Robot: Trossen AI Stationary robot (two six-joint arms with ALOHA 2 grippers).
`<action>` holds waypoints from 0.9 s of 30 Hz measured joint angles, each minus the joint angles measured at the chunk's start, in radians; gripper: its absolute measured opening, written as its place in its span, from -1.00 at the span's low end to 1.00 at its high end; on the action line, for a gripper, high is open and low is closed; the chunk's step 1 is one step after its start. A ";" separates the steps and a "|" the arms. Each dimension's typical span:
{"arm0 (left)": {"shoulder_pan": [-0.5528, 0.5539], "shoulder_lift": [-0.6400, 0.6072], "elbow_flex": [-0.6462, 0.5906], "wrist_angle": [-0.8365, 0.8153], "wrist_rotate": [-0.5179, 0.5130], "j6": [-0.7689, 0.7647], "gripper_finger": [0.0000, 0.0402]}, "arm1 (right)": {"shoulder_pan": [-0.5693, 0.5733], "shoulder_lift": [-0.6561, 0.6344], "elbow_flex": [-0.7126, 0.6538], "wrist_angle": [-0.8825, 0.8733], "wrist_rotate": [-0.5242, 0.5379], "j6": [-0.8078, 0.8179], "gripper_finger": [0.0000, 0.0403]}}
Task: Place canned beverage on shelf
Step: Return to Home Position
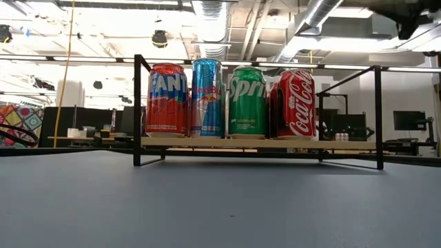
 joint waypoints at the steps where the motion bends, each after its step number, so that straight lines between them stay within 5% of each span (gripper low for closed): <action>1: 0.000 -0.001 -0.001 0.001 0.003 0.000 -0.96 | -0.006 -0.002 -0.008 -0.002 0.006 0.009 0.40; 6: 0.000 -0.039 -0.096 0.060 -0.006 -0.012 -0.96 | -0.014 -0.002 -0.045 -0.001 0.023 0.049 0.40; 17: 0.000 -0.221 -0.547 0.472 0.025 -0.181 -0.96 | -0.015 -0.002 -0.143 0.017 -0.005 0.089 0.40; 27: 0.000 -0.311 -0.686 0.532 0.007 -0.199 -0.96 | -0.015 -0.002 -0.239 0.098 -0.243 0.026 0.40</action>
